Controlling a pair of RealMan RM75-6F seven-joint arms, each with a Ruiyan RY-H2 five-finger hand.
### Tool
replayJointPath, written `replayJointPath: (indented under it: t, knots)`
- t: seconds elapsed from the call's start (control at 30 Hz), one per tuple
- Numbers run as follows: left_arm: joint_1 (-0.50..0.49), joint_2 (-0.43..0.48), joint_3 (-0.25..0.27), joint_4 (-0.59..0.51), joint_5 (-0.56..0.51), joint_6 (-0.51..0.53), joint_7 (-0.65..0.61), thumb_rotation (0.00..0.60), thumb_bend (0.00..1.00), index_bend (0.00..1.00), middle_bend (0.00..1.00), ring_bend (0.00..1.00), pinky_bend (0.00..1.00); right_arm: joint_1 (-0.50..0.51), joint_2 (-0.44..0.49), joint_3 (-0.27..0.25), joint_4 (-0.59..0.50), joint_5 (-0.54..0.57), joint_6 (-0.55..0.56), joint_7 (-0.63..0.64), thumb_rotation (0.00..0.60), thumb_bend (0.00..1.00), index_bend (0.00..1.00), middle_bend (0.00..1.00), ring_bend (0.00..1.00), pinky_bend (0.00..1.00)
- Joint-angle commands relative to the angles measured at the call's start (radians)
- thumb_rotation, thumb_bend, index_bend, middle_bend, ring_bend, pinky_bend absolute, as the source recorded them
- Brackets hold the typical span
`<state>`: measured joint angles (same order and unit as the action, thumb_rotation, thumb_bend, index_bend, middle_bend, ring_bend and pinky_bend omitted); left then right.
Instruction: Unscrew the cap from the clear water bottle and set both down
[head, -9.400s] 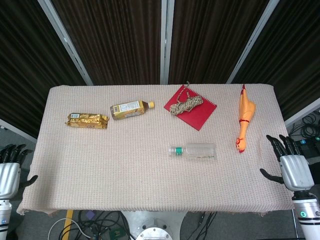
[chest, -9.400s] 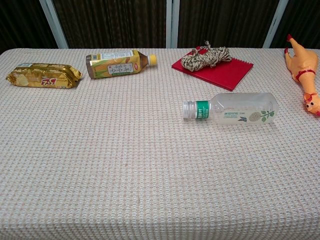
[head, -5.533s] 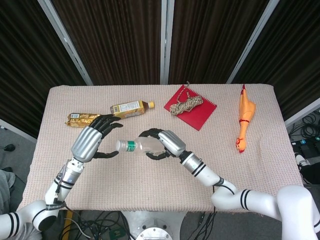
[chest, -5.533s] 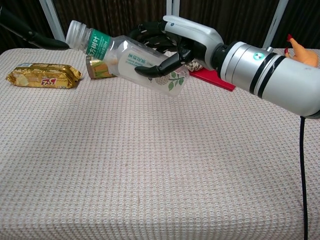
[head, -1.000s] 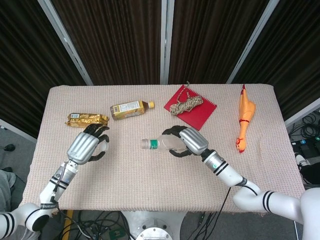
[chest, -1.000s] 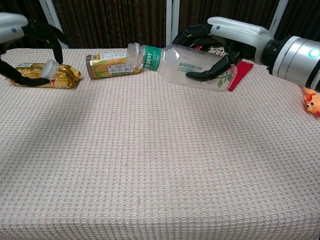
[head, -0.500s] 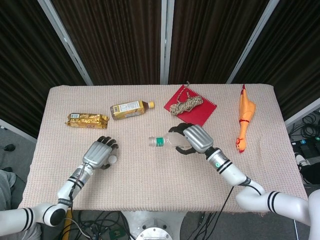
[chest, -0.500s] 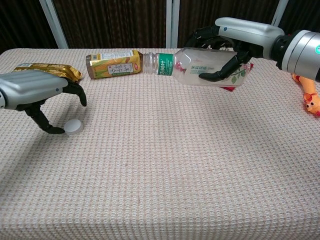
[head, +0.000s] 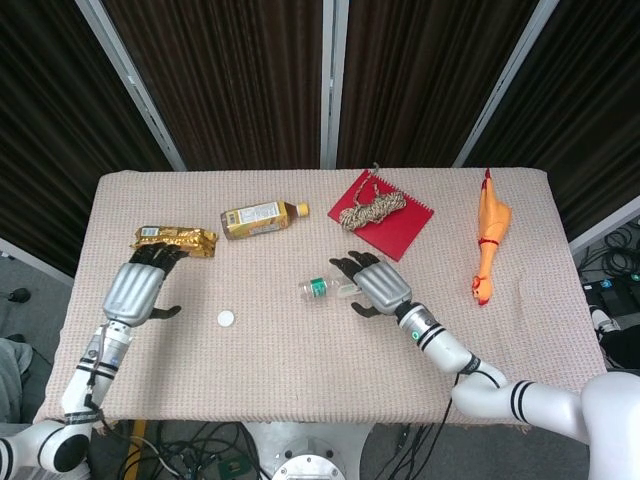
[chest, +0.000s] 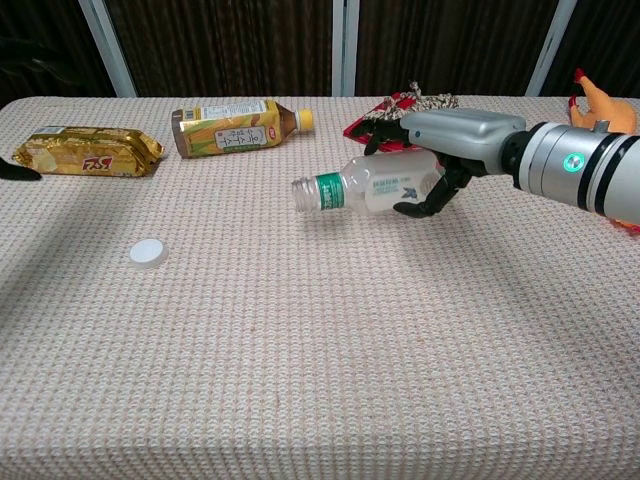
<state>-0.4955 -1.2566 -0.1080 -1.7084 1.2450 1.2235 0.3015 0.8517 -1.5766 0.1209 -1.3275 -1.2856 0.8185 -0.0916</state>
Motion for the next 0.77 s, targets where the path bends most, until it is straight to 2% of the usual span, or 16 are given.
replayJointPath:
  t: [0.03, 0.2, 0.37, 0.47, 0.6, 0.77]
  knots:
    - [0.052, 0.061, -0.012, -0.010, 0.003, 0.042, -0.079, 0.600, 0.06, 0.19, 0.15, 0.10, 0.15, -0.016, 0.005, -0.010, -0.024, 0.016, 0.008, -0.026, 0.600, 0.17, 0.00, 0.00, 0.00, 0.00]
    - [0.124, 0.123, -0.006, 0.035, -0.011, 0.093, -0.171, 0.600, 0.05, 0.19, 0.15, 0.10, 0.15, -0.119, 0.130, -0.026, -0.136, -0.049, 0.173, 0.025, 0.600, 0.15, 0.00, 0.00, 0.00, 0.00]
    - [0.207, 0.138, 0.021, 0.097, 0.004, 0.164, -0.236, 0.600, 0.05, 0.20, 0.15, 0.10, 0.14, -0.268, 0.295, -0.053, -0.240, -0.101, 0.387, 0.060, 0.600, 0.16, 0.00, 0.10, 0.00, 0.05]
    - [0.258, 0.153, 0.041, 0.094, 0.023, 0.206, -0.278, 0.600, 0.05, 0.20, 0.15, 0.10, 0.14, -0.344, 0.379, -0.072, -0.295, -0.108, 0.465, 0.088, 0.600, 0.17, 0.00, 0.12, 0.00, 0.08]
    - [0.310, 0.152, 0.055, 0.064, 0.036, 0.277, -0.232, 0.600, 0.05, 0.20, 0.16, 0.10, 0.14, -0.437, 0.435, -0.090, -0.330, -0.123, 0.573, 0.112, 0.600, 0.17, 0.00, 0.12, 0.00, 0.09]
    - [0.338, 0.163, 0.077, 0.011, 0.067, 0.293, -0.195, 0.600, 0.05, 0.21, 0.16, 0.10, 0.14, -0.514, 0.471, -0.102, -0.335, -0.134, 0.637, 0.168, 0.600, 0.17, 0.00, 0.12, 0.00, 0.09]
